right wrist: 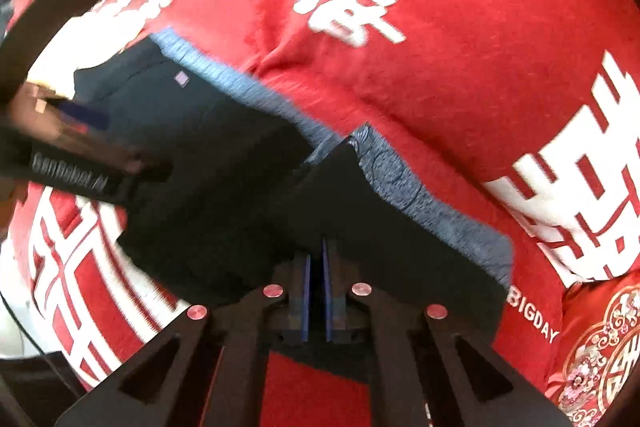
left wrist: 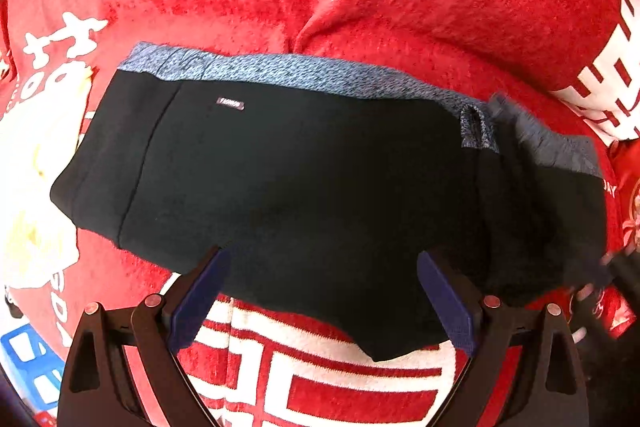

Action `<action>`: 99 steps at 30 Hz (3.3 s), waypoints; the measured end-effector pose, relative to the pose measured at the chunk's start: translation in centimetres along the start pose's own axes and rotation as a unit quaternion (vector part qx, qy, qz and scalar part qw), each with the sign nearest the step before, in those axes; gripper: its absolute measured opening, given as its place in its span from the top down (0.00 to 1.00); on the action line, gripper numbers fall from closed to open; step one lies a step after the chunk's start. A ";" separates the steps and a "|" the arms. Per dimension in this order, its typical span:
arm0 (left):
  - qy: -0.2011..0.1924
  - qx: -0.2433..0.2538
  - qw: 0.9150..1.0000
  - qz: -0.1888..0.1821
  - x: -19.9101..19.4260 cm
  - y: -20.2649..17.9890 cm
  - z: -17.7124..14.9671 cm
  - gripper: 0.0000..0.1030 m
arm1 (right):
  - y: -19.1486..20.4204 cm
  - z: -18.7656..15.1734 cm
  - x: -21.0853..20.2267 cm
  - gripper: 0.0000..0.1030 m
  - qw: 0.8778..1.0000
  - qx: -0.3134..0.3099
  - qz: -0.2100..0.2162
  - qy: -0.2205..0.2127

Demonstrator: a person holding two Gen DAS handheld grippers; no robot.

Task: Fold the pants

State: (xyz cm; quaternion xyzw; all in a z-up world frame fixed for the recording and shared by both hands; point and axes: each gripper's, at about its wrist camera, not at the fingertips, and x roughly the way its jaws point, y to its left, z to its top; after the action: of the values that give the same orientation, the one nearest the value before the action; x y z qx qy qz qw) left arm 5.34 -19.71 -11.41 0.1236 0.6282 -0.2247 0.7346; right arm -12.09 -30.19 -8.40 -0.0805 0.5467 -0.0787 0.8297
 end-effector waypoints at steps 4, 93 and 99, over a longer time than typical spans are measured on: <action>0.002 -0.003 1.000 0.007 -0.2 0.0 0.4 0.07 | 2.9 -1.1 3.5 0.89 0.999 -0.034 -0.006 0.037; 0.015 -0.152 0.988 0.022 1.2 11.8 -2.7 0.00 | 0.1 0.7 5.2 0.14 0.954 0.221 0.130 0.152; 0.017 -0.157 0.987 0.019 1.7 12.9 -2.4 0.00 | 0.9 1.1 5.7 0.06 0.956 0.211 0.127 0.160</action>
State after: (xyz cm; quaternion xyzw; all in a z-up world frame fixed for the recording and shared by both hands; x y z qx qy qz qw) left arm 9.67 -7.66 -14.83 0.0226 0.6659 -0.1069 0.7380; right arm -8.79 -30.48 -13.23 0.1805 0.6490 -0.0980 0.7326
